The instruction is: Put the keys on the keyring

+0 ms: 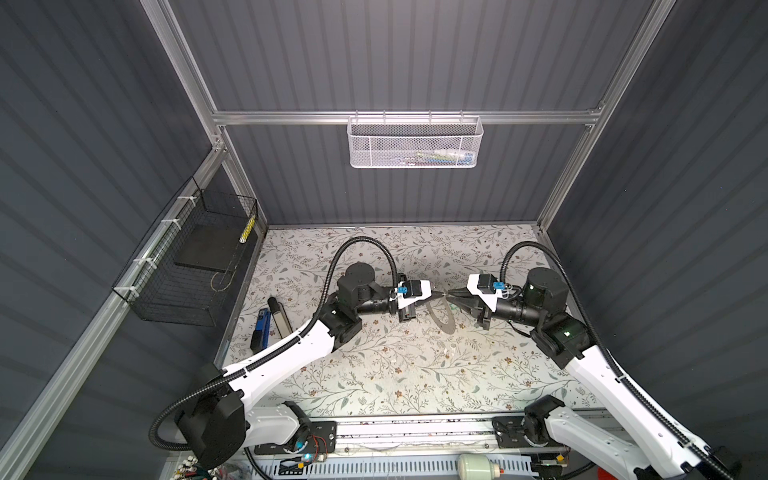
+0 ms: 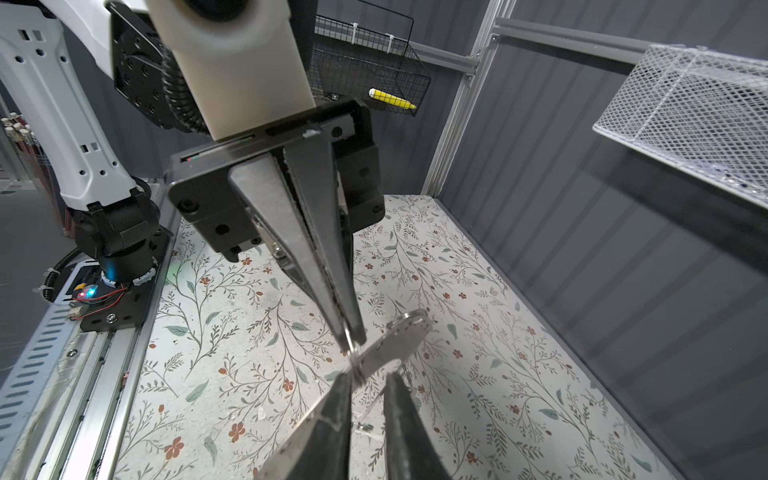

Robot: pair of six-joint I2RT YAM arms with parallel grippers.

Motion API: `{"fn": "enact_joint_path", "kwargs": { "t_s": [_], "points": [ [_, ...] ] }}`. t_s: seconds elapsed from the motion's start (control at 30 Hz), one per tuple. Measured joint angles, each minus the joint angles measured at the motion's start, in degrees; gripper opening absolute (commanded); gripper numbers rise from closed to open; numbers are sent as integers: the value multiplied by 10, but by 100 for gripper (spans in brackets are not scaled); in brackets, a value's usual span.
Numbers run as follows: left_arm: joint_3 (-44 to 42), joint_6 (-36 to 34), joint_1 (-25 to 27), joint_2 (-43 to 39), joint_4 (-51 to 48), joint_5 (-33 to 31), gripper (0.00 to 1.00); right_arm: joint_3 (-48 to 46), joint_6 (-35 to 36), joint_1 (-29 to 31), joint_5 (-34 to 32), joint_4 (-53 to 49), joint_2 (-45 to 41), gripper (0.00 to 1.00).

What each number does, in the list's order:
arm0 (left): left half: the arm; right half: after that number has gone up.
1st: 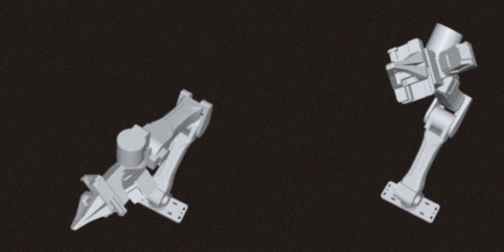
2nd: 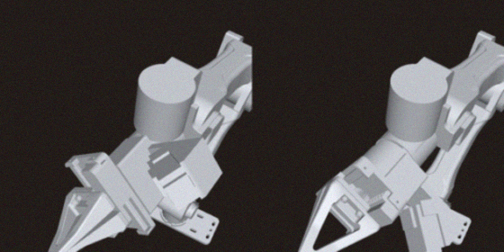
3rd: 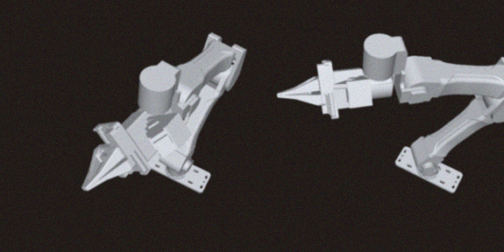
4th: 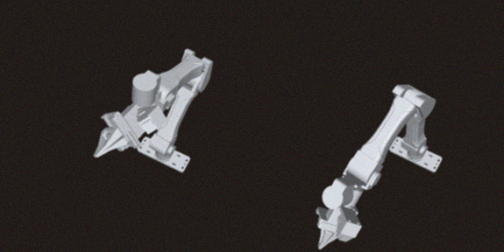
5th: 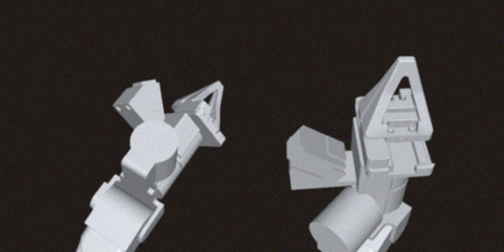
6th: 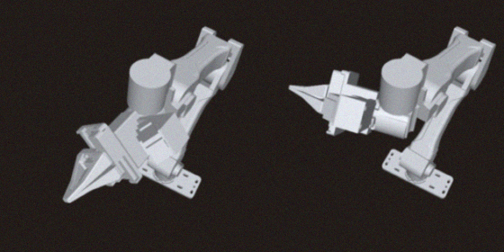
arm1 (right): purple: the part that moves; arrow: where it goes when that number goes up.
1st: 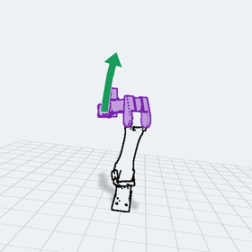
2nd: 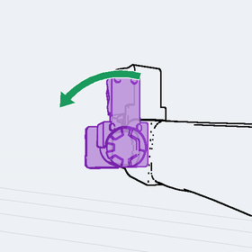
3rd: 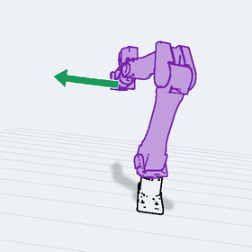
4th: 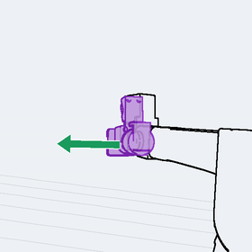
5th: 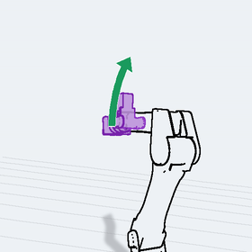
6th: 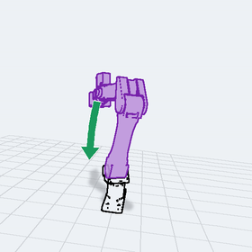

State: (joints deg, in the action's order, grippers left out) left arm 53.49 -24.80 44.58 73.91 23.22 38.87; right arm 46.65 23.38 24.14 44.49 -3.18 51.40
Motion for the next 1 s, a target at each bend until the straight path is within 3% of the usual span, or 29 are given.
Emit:
{"fn": "enact_joint_path", "kwargs": {
  "t_s": [0.43, 0.73, 0.87, 1.0],
  "points": [
    [2, 7, 0, 6, 0, 12, 0, 1, 3, -1, 26, 6, 10, 3],
    [6, 18, -1, 7, -6, 12, 0, 1, 13, -3, 31, 6, 12, 0],
    [18, 8, 0, 8, -31, 6, 33, 1, 15, -2, 31, 2, 12, 0],
    [70, -33, 0, 13, -117, -10, 36, 1, 23, -2, 30, -19, 13, 0]
  ]
}}
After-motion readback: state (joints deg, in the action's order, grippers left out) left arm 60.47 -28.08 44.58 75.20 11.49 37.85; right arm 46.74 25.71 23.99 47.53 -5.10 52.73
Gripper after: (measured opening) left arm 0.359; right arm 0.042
